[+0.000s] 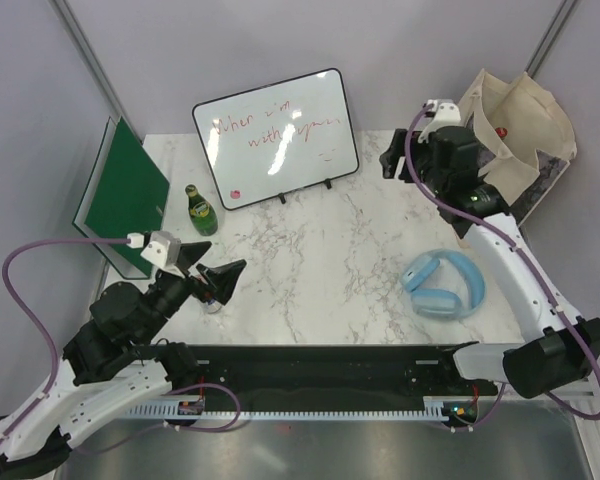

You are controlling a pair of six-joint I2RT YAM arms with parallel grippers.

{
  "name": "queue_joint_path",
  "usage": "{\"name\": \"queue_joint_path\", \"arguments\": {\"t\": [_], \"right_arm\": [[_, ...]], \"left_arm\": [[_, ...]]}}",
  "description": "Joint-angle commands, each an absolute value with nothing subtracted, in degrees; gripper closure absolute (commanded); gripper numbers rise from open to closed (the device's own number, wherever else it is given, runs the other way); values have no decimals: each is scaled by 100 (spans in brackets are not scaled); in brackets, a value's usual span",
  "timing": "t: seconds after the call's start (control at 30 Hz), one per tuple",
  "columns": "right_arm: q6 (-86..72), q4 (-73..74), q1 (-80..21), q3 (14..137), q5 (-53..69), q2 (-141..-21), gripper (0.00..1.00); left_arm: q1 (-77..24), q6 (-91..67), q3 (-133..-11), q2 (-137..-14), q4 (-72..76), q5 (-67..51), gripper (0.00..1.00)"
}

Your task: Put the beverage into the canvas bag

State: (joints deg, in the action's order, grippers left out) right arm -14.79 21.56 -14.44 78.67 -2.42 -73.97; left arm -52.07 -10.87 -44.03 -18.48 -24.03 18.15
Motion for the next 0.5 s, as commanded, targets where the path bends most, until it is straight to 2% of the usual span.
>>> {"name": "queue_joint_path", "arguments": {"t": [0.0, 0.1, 0.23, 0.33, 0.47], "right_arm": [[-1450, 1257, -2056, 7515, -633, -7400, 21], [-1520, 1257, -2504, 7304, -554, -7427, 22], [-1739, 1257, -3058, 7076, -624, -7374, 22], [-1950, 1265, -3269, 6882, -571, -7295, 22], [-2065, 1064, -3427, 6654, -124, -7251, 22]], "left_arm": [[-5177, -1704, -5000, -2206, -2776, 2345, 2], [-5177, -2196, -5298, -2478, -3365, 2925, 2], [-5177, -3434, -5949, -3066, -4865, 4322, 0], [-5177, -4594, -6223, -3629, -6001, 4526, 2], [-5177, -6078, -5626, -3858, -6441, 4377, 3]]}}
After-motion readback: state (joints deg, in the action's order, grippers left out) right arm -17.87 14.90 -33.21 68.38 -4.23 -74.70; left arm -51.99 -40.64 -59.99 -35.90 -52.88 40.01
